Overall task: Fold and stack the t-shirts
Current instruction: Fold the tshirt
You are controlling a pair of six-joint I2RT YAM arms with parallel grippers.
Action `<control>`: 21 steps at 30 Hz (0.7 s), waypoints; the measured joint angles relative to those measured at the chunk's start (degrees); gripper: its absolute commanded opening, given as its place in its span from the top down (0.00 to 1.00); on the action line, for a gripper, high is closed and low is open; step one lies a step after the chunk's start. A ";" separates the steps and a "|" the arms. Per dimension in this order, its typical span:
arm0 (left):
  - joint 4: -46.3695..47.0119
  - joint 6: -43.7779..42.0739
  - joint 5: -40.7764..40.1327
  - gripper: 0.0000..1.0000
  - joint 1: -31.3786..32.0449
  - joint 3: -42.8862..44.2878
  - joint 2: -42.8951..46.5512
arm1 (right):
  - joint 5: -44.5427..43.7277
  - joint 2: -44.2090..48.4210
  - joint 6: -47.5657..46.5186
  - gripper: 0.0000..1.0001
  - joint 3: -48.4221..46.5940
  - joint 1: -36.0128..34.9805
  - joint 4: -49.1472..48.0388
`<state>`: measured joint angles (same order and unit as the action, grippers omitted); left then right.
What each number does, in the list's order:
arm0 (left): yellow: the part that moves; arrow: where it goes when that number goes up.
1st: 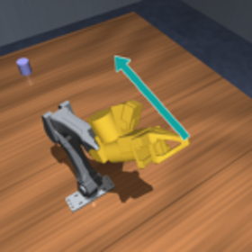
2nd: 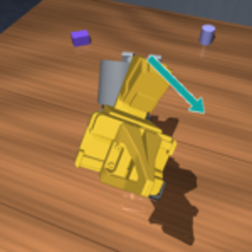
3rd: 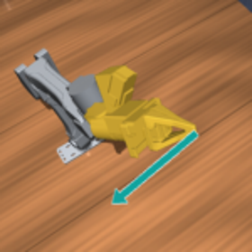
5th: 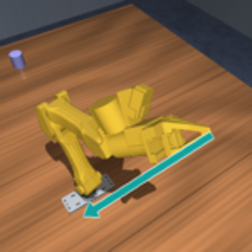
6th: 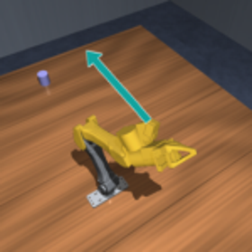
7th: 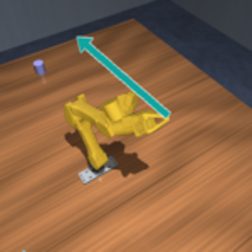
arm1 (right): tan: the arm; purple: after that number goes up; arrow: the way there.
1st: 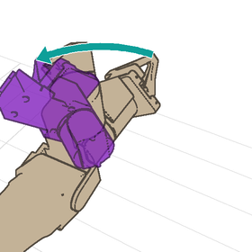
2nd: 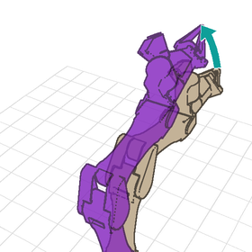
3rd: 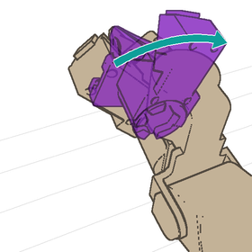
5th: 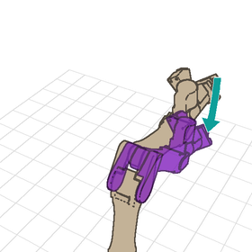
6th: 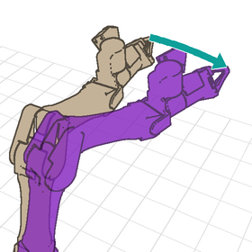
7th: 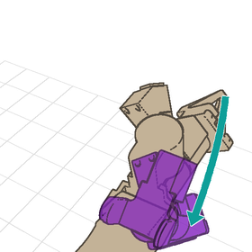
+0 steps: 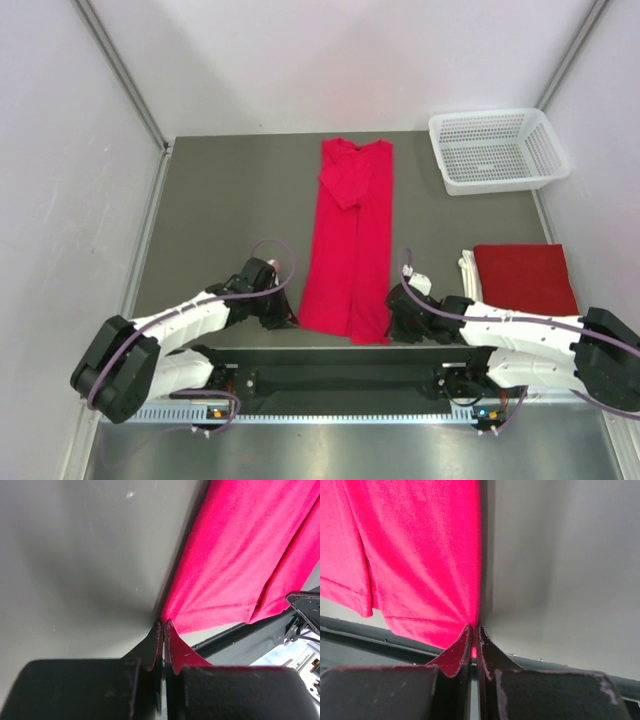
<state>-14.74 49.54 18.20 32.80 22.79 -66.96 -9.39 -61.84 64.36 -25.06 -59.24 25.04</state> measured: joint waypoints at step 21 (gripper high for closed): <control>-1.57 3.28 1.68 1.00 1.22 -1.05 3.80 | 0.22 1.70 -1.40 1.00 -1.16 -0.02 4.22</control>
<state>-16.32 52.82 19.88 34.02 21.74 -63.16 -9.17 -60.14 62.96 -26.22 -59.27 29.26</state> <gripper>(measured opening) 0.012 0.013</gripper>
